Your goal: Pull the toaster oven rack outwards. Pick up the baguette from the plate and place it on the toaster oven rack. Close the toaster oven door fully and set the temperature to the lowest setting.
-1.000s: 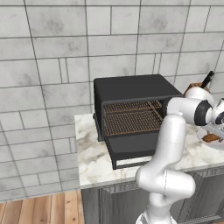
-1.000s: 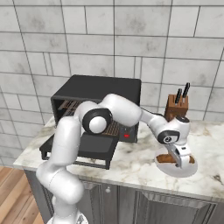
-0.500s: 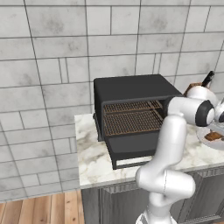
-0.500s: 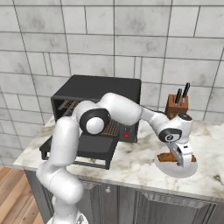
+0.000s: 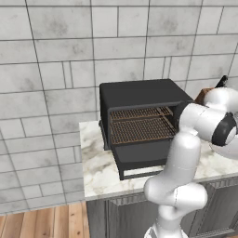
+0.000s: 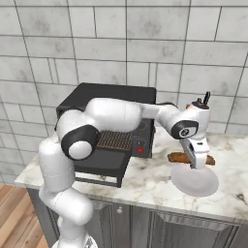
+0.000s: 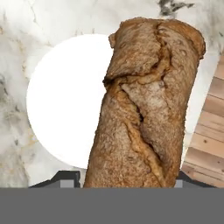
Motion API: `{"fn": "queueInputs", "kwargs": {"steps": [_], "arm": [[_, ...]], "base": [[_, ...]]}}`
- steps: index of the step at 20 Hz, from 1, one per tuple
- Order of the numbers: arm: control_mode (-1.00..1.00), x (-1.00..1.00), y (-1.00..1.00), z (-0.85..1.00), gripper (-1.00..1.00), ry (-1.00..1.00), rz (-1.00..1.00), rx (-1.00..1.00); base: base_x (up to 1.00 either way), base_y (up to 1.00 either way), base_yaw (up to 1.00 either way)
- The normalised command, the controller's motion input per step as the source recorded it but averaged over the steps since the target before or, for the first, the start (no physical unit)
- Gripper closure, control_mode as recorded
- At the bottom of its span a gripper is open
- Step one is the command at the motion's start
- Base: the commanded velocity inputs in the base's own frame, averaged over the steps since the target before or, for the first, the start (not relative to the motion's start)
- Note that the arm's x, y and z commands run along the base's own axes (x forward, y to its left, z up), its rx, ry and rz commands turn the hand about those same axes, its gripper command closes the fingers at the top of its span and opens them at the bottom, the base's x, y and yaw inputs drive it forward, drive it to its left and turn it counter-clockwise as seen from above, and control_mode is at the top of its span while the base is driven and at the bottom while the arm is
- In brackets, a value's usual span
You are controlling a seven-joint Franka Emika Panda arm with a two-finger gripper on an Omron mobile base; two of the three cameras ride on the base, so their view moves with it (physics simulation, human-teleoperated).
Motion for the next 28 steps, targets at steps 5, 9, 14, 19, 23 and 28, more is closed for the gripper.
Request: {"fn": "queueInputs", "kwargs": {"steps": [5, 9, 14, 19, 23, 28], "arm": [[-1.0, -0.18, 0.96, 0.83, 1.0, -0.01, -0.22, -0.01], [-1.0, -0.11, 1.0, 0.67, 1.0, -0.04, -0.19, -0.01], [-1.0, 0.0, 1.0, 0.51, 1.0, -0.14, -0.24, -0.09], [-1.0, 0.0, 1.0, 0.2, 1.0, -0.38, -0.26, -0.19], [-1.0, 0.0, 1.0, 0.03, 1.0, -0.26, -0.22, -0.14], [-1.0, 0.01, 0.89, 0.0, 1.0, 0.09, -0.11, -0.03]], "base": [[0.0, 0.0, 0.0], [0.0, 0.0, 0.0], [0.0, 0.0, 0.0], [0.0, 0.0, 0.0], [0.0, 0.0, 0.0], [0.0, 0.0, 0.0]]}}
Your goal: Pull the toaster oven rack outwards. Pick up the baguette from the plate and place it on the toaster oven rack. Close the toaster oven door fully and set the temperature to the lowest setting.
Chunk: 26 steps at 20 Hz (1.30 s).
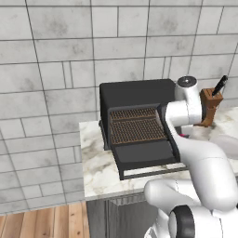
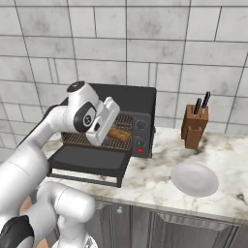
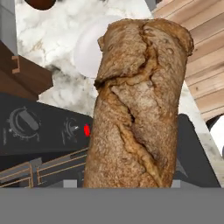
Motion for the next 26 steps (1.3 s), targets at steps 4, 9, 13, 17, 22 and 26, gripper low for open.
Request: {"fn": "queueInputs", "kwargs": {"steps": [4, 9, 13, 17, 22, 26], "arm": [[-1.0, 0.07, 0.52, 0.0, 1.0, 0.16, 0.0, 0.0], [-1.0, 0.15, 0.6, 0.0, 1.0, 0.01, 0.01, -0.03], [-1.0, 0.3, 0.42, -0.03, 1.0, 0.01, 0.05, -0.03], [-1.0, 0.3, 0.32, -0.22, 1.0, 0.0, 0.05, 0.0], [-1.0, 0.41, 0.13, -0.29, 1.0, 0.0, 0.04, 0.04], [-1.0, 0.41, 0.01, -0.19, 1.0, 0.0, 0.07, 0.0]], "base": [[0.0, 0.0, 0.0], [0.0, 0.0, 0.0], [0.0, 0.0, 0.0], [0.0, 0.0, 0.0], [0.0, 0.0, 0.0], [0.0, 0.0, 0.0]]}}
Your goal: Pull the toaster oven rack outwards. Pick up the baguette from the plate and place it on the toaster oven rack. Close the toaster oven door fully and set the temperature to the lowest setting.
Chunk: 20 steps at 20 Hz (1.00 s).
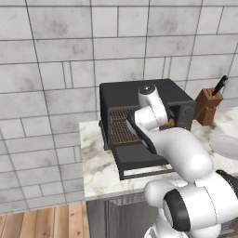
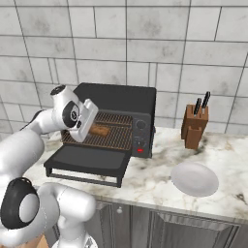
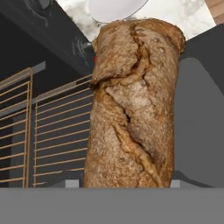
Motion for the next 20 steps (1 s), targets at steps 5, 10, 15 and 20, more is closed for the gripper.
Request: {"fn": "queueInputs", "kwargs": {"steps": [5, 10, 15, 20], "arm": [[-1.0, 0.35, 0.0, -0.2, 1.0, -0.02, 0.04, 0.0], [-1.0, 0.26, 0.02, -0.14, 1.0, -0.01, 0.0, 0.0], [-1.0, 0.11, 0.0, -0.18, 1.0, 0.0, 0.0, 0.01], [-1.0, 0.07, 0.0, -0.25, 1.0, 0.0, 0.0, 0.01]], "base": [[0.0, 0.0, 0.0], [0.0, 0.0, 0.0], [0.0, 0.0, 0.0], [0.0, 0.0, 0.0]]}}
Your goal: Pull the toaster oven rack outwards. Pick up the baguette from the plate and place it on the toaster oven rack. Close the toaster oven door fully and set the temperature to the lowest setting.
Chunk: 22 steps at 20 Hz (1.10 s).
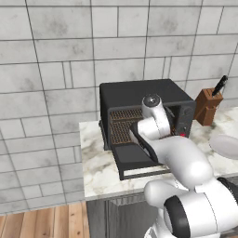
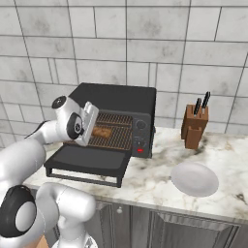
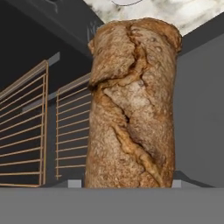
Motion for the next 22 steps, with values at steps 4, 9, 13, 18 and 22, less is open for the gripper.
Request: {"fn": "queueInputs", "kwargs": {"steps": [4, 9, 13, 18, 22], "arm": [[-1.0, 0.0, 0.0, -0.44, 1.0, 0.06, 0.0, 0.04], [-1.0, -0.03, 0.0, -0.32, 1.0, 0.12, 0.0, 0.06], [-1.0, -0.06, 0.0, -0.33, 1.0, 0.0, 0.01, 0.02], [-1.0, -0.6, -0.08, -0.44, 1.0, 0.0, 0.02, 0.03], [-1.0, -0.63, -0.03, -0.29, 1.0, -0.09, 0.02, 0.02]], "base": [[0.0, 0.0, 0.0], [0.0, 0.0, 0.0], [0.0, 0.0, 0.0], [0.0, 0.0, 0.0], [0.0, 0.0, 0.0]]}}
